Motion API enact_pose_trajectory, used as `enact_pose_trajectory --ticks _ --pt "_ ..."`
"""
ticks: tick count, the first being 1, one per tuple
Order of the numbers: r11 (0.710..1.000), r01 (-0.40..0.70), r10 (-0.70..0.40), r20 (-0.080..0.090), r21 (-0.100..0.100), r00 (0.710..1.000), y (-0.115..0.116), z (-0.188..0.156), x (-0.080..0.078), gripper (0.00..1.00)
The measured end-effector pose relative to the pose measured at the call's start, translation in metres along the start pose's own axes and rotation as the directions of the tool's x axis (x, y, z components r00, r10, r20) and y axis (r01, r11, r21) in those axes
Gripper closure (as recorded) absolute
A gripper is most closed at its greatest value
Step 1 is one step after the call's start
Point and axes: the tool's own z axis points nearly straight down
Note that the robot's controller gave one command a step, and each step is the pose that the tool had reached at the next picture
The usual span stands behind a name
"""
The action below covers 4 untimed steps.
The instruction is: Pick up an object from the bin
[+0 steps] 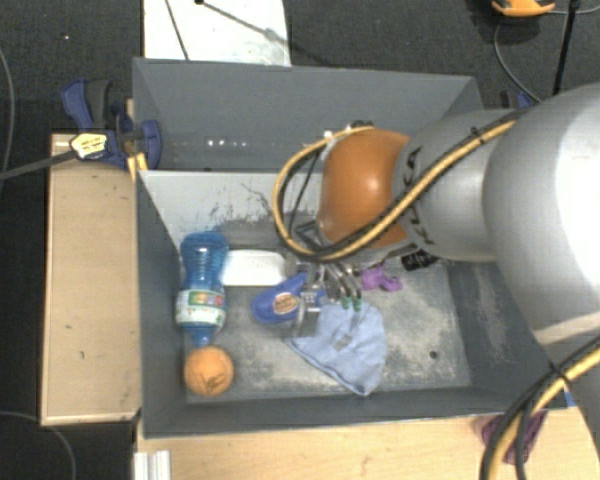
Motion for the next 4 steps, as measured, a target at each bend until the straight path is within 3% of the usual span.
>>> enact_pose_trajectory --ticks 2,3,4 --pt "0.999 -0.045 0.045 0.001 -0.001 0.999 0.026 0.003 0.030 0.00" --pt "0.984 -0.178 0.178 0.002 -0.001 0.984 0.012 0.004 0.050 1.00" --pt "0.984 -0.178 0.178 0.002 -0.001 0.984 0.012 0.004 0.050 1.00"
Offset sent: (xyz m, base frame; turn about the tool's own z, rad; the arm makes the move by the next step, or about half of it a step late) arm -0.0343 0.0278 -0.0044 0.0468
